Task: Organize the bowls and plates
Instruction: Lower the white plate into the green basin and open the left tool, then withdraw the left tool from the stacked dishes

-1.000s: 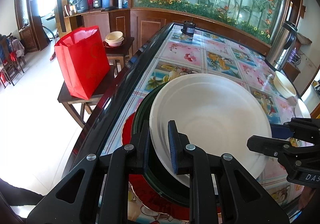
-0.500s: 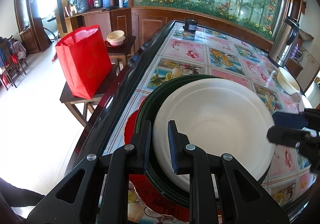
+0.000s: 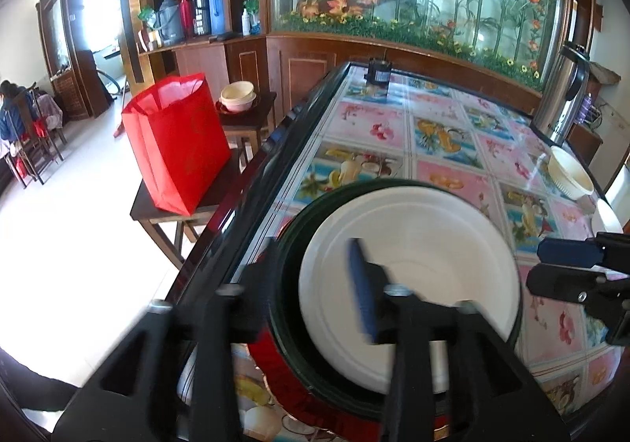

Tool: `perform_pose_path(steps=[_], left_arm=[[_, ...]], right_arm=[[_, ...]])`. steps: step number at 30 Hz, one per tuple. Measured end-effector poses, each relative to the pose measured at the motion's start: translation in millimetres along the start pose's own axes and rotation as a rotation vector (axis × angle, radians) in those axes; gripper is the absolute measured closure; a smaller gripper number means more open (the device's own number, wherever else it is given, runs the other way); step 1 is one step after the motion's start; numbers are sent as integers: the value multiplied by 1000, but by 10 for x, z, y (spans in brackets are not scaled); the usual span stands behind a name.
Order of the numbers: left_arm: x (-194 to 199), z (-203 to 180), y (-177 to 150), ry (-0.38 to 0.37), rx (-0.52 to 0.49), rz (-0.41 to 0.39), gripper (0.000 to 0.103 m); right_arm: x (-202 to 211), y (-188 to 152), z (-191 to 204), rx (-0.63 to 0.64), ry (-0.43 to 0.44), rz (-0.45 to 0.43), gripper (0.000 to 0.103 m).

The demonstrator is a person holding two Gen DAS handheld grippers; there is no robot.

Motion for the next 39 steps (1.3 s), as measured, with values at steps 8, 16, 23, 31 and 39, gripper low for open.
perform_pose_path(steps=[8, 16, 23, 31, 39], left_arm=[[83, -319, 149, -37, -27, -45, 44], [73, -829, 271, -95, -83, -55, 44], [9, -1354, 370, -155, -126, -48, 44], [-58, -1983, 460, -224, -185, -36, 44], [-71, -2587, 488, -278, -254, -31, 44]], right_arm=[[217, -33, -181, -49, 3, -44, 45], [502, -84, -572, -122, -37, -93, 39], [898, -167, -1059, -210, -87, -160, 37], [1426, -341, -1635, -303, -159, -235, 32], [1712, -532, -2125, -389, -211, -269, 32]])
Point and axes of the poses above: each gripper's, at about its wrist camera, not at the fingertips, and x roughly against the way its jaws point, z to its left, y to its top, the point moved 7 cm from there along -x, roughly the way its jaws point, and after that the axes turned 6 degrees about -x, right-handed, at the moved point
